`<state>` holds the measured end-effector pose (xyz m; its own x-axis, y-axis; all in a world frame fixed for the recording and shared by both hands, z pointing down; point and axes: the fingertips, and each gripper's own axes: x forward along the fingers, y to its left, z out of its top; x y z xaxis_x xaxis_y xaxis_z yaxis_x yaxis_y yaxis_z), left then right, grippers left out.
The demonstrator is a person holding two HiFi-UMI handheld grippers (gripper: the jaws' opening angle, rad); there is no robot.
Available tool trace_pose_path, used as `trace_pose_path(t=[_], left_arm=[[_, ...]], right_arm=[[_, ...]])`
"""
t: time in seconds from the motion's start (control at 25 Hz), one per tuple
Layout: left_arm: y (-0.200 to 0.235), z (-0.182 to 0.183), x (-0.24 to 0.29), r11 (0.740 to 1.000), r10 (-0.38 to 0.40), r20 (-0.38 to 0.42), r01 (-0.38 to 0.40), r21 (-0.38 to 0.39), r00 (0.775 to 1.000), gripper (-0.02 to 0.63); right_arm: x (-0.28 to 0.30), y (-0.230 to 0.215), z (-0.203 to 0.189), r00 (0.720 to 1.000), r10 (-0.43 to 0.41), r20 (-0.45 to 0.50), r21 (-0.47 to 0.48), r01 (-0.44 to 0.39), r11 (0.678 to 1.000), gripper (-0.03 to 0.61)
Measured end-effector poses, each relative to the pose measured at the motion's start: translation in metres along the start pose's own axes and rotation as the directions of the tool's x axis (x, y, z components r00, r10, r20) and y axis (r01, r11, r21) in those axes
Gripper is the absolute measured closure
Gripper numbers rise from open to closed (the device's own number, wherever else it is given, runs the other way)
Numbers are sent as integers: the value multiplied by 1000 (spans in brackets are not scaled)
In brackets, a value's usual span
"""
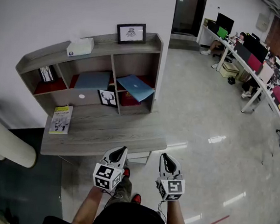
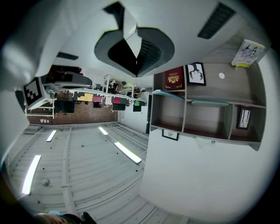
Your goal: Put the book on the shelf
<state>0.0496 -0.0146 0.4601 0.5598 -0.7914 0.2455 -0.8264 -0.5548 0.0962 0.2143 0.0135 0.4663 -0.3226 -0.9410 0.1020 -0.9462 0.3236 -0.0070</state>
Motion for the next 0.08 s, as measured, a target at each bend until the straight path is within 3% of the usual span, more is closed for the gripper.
trace_pose_path(t=[0.08], left_arm=[[-1, 0, 0, 1000, 0, 2, 0, 0, 1000, 607]], right_arm=[[-1, 0, 0, 1000, 1, 1, 0, -1, 1000, 538]])
